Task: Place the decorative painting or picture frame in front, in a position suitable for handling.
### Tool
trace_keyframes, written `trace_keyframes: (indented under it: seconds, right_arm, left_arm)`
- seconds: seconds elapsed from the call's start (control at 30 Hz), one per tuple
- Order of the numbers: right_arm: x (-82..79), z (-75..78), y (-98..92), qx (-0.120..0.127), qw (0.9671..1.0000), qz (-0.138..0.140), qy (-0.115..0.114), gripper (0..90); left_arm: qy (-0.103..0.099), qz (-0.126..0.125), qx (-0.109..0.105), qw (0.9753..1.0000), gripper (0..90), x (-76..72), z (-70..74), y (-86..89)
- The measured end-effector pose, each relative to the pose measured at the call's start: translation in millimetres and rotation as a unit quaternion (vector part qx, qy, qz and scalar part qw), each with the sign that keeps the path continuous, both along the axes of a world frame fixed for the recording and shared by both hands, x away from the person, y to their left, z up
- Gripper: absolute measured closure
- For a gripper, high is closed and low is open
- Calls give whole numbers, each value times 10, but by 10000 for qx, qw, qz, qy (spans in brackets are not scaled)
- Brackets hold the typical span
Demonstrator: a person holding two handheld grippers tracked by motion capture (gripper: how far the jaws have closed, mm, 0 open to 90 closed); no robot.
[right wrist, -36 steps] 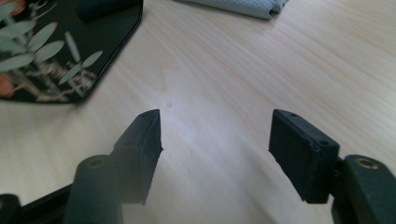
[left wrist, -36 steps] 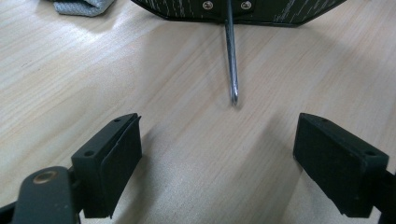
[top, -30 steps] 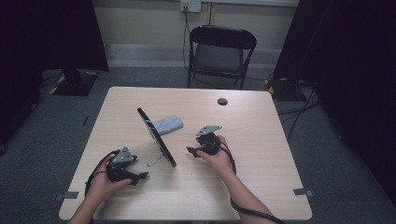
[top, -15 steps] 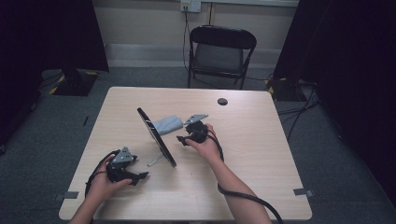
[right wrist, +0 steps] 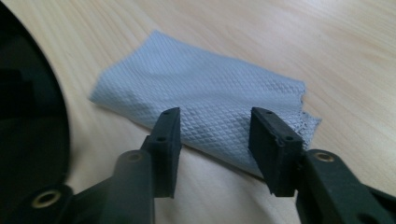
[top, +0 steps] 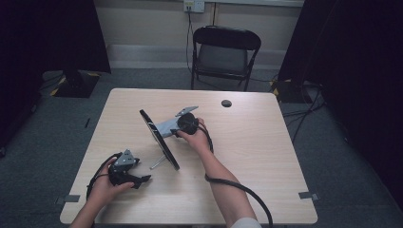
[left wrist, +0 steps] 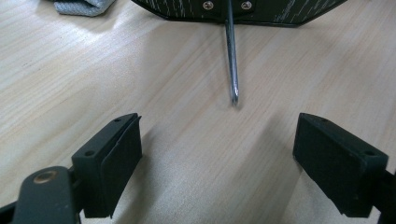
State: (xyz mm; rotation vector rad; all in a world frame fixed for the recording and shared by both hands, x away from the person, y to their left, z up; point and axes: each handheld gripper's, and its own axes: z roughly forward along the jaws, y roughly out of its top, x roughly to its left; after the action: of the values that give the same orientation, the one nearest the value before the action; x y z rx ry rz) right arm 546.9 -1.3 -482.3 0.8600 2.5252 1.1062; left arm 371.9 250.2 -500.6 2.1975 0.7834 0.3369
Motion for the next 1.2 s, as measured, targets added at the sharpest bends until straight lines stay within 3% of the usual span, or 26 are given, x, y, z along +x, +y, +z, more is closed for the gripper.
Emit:
trace_keyframes:
  seconds: [0.07, 0.23, 0.37, 0.53, 0.63, 0.7, 0.73, 0.87, 0.9, 0.97, 1.07, 1.1, 1.2]
  right_arm:
    - [3, -49, 35, -140, 9999, 38, 33, 603]
    - [-31, -63, -41, -150, 9999, -46, 51, 714]
    - [-86, -76, -165, -63, 9996, -190, 180, 691]
    - [-92, -11, -241, 87, 9995, -240, 163, 694]
    - [-52, 51, -206, 112, 9996, -242, -14, 667]
    - [-38, 60, -178, 145, 9996, -253, -8, 659]
    - [-8, 75, -96, 174, 9996, -227, -67, 632]
    - [40, 48, 18, 51, 9997, -227, -106, 606]
    - [69, -4, 61, -81, 9997, -219, -71, 609]
    - [76, -57, 70, -112, 9996, -270, 15, 613]
    - [63, -69, 46, -31, 9995, -309, 22, 639]
    - [31, -43, 0, -132, 9994, -292, 90, 663]
    - [-21, -27, -120, -134, 9989, -397, 197, 673]
  left_arm:
    - [-1, 0, 0, 10000, 152, 0, 0, 0]
    - [-1, 0, 1, 10000, 152, -1, 0, 0]
    - [0, 1, -1, 10000, 152, -1, 0, 0]
    - [1, 3, -2, 10000, 152, -1, 0, 0]
    - [0, 4, 1, 10000, 153, -3, 0, 0]
    - [0, 4, 1, 10000, 153, -3, 0, 0]
    - [2, 4, -3, 10000, 153, -2, 0, 1]
    - [5, 3, -2, 10000, 153, -2, 1, 1]
    - [4, 2, -2, 10000, 153, -2, 0, 1]
    - [5, 5, -7, 10000, 153, -2, 0, 1]
    - [4, 4, -6, 10000, 153, -2, 0, 1]
    - [3, 4, -6, 10000, 153, -2, 0, 0]
    - [3, 3, -3, 10000, 152, -2, 0, 1]
